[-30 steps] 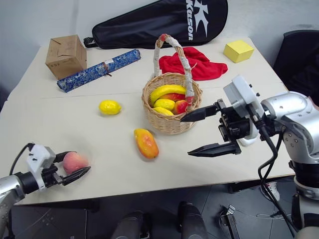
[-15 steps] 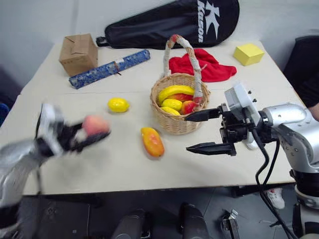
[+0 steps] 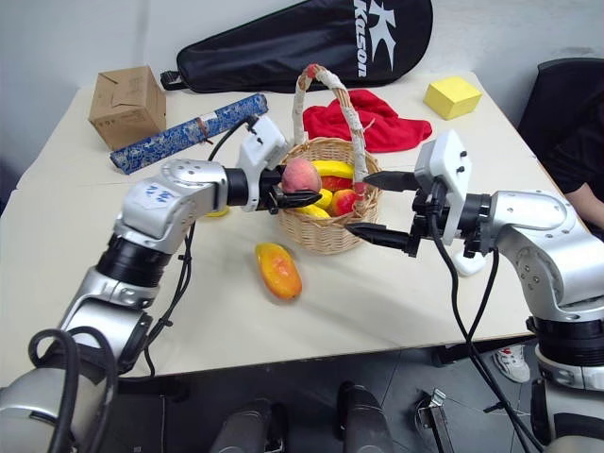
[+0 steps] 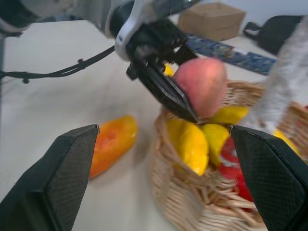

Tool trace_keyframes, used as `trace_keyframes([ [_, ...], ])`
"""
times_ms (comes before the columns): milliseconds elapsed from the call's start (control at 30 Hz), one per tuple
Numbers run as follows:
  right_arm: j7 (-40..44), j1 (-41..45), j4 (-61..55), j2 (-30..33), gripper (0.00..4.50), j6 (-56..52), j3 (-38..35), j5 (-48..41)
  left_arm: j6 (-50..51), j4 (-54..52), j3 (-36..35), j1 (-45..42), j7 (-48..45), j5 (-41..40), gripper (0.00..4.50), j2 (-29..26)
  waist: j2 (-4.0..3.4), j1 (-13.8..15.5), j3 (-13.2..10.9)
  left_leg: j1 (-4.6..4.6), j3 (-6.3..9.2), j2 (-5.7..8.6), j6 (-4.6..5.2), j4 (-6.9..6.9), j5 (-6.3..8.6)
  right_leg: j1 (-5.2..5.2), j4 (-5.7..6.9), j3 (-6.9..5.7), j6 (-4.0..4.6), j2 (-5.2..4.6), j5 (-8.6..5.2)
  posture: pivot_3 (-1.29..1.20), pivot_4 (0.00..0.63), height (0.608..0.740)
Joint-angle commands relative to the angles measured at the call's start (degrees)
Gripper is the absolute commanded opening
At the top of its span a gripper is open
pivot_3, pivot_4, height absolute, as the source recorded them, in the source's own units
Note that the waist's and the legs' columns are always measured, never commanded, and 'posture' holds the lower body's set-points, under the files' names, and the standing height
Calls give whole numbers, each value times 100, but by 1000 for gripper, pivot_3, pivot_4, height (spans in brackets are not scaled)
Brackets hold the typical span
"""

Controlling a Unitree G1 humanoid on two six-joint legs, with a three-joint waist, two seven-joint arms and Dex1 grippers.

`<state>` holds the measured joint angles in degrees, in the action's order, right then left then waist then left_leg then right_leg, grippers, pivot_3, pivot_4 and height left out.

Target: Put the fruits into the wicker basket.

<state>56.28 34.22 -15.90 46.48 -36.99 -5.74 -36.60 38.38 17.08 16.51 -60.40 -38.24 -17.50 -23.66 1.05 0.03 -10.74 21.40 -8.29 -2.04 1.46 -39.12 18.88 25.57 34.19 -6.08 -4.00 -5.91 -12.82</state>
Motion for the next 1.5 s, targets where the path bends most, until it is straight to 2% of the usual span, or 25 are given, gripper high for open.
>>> trace_keyframes([
  [33, -107, -70, -377, 92, 4500, -129, -296, -203, -314, 227, -324, -207, -219, -20, 3663, 254, 2, 7, -1, 2, 0, -8, 2, 0, 1, 0, 0, -1, 0, -1, 0, 0, 150, 740],
  [133, -26, -249, -537, 183, 4500, -210, -300, -251, -361, -19, -508, -74, -314, 33, 4491, 114, 2, -10, -1, 8, 0, -9, 7, 0, 4, 5, -3, -1, -1, -1, 0, 0, 150, 740],
  [233, 28, -304, -594, 211, 4500, -285, -302, -345, -190, -773, -972, 527, -563, -258, 4491, -362, 0, -48, -1, 6, -2, -14, 5, 0, 6, 6, -1, 1, 0, 1, 0, 0, 150, 740],
  [400, 127, -308, -680, 188, 4500, -308, -285, -479, 435, -2290, -2803, 1884, -896, -1579, 4491, -1196, 0, -79, -2, -3, -7, -33, -4, -6, 6, 8, 17, 9, 12, 7, -7, 0, 150, 740],
  [467, 377, -469, -883, 235, 4500, -288, -298, -677, 349, -2441, -3061, 2447, -833, -1317, 4491, -1704, 0, -71, -2, -4, -6, -36, -9, -6, 9, 8, 18, 9, 16, 7, -9, 0, 150, 740],
  [600, 453, -550, -1239, 266, 4500, -693, -396, -1370, -391, -1946, -3243, 3059, -1116, -770, 4491, -2577, 1, 0, -2, -14, -7, -37, -16, -5, 15, 6, 22, 7, 25, 15, -15, 0, 150, 740],
  [733, 342, -508, -1373, 334, 4500, -813, -354, -1483, -1875, -454, -2628, 2575, -1832, 89, 4491, -3203, 3, 114, -2, -12, -1, -29, -8, -7, 26, 6, -3, -3, 30, -2, -15, 0, 150, 740],
  [933, 143, -463, -1348, 254, 4500, -569, -249, -1203, -3696, 2376, -1404, 612, -2459, 1351, 4491, -2844, 5, 158, -1, 0, -4, -17, 3, -7, 30, 10, 0, -16, 29, -12, -12, 0, 150, 740],
  [1033, 3, -470, -1408, 189, 4500, -550, -260, -1228, -4587, 3555, -773, -177, -2342, 2203, 4491, -2639, 6, 121, -1, 10, -27, 2, 14, -11, 33, 14, 8, -31, 19, -6, -6, 0, 150, 740],
  [1133, -102, -627, -1505, 207, 4500, -566, -331, -1243, -4820, 4511, -402, -867, -2454, 2608, 4491, -2144, 7, 100, -1, 22, -51, 10, 26, -12, 41, 26, -3, -59, 16, -7, -4, 0, 150, 740],
  [1200, -151, -699, -1528, 241, 4500, -541, -367, -1201, -4946, 4938, -258, -1102, -2491, 2814, 4491, -1926, 8, 112, -1, 37, -86, 10, 27, -12, 42, 32, -16, -79, 14, -8, -4, 0, 150, 740],
  [1300, -247, -696, -1533, 245, 4500, -595, -481, -1323, -4955, 5373, -226, -1352, -2075, 3012, 4491, -1599, 9, 88, 0, 83, -101, 11, 29, -22, 43, 84, -9, -76, 4, -12, 3, 0, 150, 740],
  [1400, -343, -707, -1569, 243, 4500, -615, -528, -1389, -4936, 5610, -91, -1409, -1824, 3296, 4491, -1396, 12, 69, -2, 93, -102, 9, 29, -32, 43, 93, -3, -78, 3, -11, 3, 0, 150, 740],
  [1500, -446, -764, -1636, 245, 4500, -620, -579, -1439, -4936, 5730, -22, -1401, -1588, 3514, 3937, -1313, 14, 30, -3, 95, -100, 6, 30, -49, 44, 92, 7, -76, 2, -12, 4, 0, 150, 740],
])
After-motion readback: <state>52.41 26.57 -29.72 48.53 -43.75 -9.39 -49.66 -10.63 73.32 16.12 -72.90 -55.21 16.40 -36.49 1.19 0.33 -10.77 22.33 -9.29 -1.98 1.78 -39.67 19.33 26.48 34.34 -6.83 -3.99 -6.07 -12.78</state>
